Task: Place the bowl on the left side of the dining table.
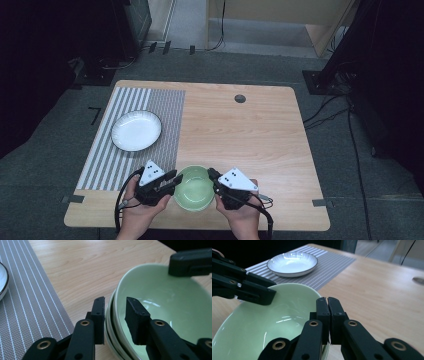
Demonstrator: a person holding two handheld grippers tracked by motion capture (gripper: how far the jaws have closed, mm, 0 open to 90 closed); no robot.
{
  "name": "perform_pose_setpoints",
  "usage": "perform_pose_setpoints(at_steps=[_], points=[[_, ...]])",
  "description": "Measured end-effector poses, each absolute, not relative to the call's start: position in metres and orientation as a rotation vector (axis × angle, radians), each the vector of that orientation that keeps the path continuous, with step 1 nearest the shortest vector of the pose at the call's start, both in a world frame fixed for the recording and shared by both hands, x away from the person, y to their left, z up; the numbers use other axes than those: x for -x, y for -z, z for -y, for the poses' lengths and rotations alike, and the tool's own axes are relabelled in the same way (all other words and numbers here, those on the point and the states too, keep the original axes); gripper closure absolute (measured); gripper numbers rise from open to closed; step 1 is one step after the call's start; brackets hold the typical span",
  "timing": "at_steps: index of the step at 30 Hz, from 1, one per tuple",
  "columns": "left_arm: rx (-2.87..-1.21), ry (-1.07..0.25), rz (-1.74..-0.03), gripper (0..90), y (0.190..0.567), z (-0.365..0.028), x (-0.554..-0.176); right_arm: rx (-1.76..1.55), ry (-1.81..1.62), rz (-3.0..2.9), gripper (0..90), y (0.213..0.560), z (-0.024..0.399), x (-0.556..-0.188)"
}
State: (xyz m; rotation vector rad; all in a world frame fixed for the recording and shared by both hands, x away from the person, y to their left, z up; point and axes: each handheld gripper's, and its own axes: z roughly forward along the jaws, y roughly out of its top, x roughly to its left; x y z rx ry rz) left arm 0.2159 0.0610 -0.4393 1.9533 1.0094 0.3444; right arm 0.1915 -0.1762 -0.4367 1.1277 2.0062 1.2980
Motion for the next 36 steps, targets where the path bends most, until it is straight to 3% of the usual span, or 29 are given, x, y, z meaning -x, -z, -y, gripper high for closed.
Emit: perform_pose_setpoints(at_steps=[3,8,17,19,22,24,26,36], points=[[-1.952,-0.372,-1.000,78.5,0.441,-0.060,-0.214,-1.143,-1.305,-2.009,89.2,0.436,0.177,-0.192],[-1.934,-0.412,-0.981,85.3,0.439,-0.058,-0.211,-1.235,-1.285,-2.075,79.5,0.436,0.179,-0.196],[-1.915,-0.442,-0.955,85.6,0.437,-0.058,-0.207,-1.168,-1.200,-2.039,87.5,0.440,0.170,-0.191],[-1.910,-0.409,-0.960,83.8,0.437,-0.059,-0.209,-1.128,-1.217,-2.001,88.3,0.442,0.170,-0.190],[-1.926,-0.409,-0.984,74.4,0.439,-0.058,-0.211,-1.018,-1.222,-1.961,88.4,0.441,0.168,-0.185],[-1.937,-0.419,-0.980,76.6,0.442,-0.055,-0.211,-0.959,-1.199,-1.937,88.4,0.440,0.165,-0.181],[-1.938,-0.451,-0.967,84.4,0.441,-0.053,-0.208,-0.935,-1.186,-1.934,88.4,0.439,0.164,-0.180],[-1.914,-0.556,-0.928,85.7,0.437,-0.050,-0.200,-1.078,-1.181,-1.989,85.6,0.438,0.165,-0.185]])
